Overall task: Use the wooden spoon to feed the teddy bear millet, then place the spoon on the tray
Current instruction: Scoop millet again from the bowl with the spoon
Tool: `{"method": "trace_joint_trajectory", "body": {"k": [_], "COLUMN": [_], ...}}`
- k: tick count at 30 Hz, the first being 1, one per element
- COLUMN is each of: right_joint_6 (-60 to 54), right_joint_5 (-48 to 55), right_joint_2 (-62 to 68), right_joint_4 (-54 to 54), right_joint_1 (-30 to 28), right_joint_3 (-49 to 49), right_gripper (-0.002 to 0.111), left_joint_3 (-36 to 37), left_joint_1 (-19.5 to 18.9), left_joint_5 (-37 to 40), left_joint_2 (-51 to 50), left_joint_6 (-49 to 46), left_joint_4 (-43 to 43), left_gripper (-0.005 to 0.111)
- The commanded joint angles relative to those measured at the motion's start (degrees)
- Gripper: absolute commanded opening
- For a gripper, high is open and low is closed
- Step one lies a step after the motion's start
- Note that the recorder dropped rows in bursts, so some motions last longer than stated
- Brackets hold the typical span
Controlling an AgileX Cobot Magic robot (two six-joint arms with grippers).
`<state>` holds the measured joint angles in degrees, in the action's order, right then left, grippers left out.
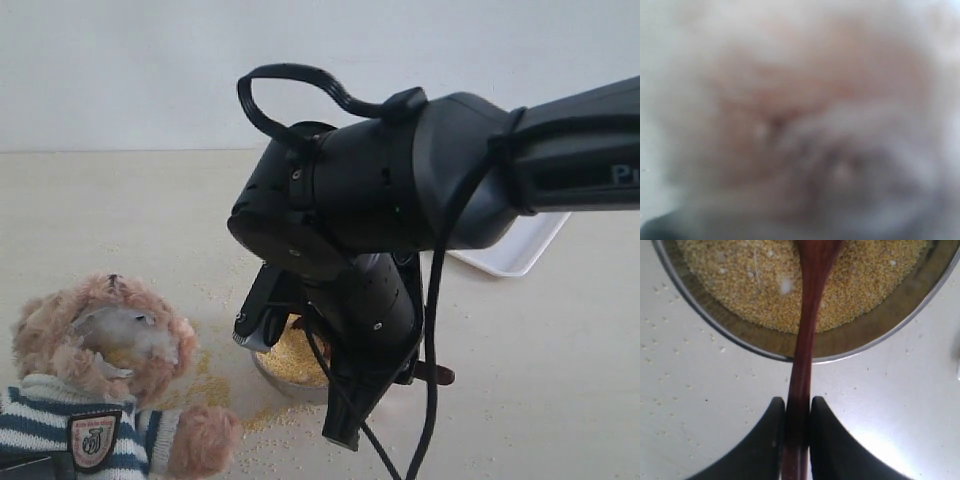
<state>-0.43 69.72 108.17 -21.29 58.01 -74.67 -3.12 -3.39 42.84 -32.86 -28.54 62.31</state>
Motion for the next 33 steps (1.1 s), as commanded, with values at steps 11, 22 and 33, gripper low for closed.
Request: {"method": "trace_joint_trajectory", "body": {"k": [11,22,33], "right_joint_6": [-1.6,-3.2,-3.3], "right_joint_5": [-0.3,-2.0,-2.9], "right_joint_2": [-2.6,-4.0,-6.4], "right_joint_4": [10.2,17.5,21.0], "right_joint_1": [-3.8,-7.9,-9.5], "right_joint_3": [-0.4,-0.4,-0.4], "right_gripper": [0.003,0.003,0.003], "left_joint_3": [0.1,0.1,0.1], "left_joint_1": [-0.1,-0.1,-0.1], "left_joint_5": [0.2,0.2,0.2], "left_joint_2": [0.5,0.5,0.5], "left_joint_6": [-0.2,-0.2,-0.2], "left_joint_4": [1.3,1.3,1.3], "left_gripper": [0.005,0.005,0.005]}}
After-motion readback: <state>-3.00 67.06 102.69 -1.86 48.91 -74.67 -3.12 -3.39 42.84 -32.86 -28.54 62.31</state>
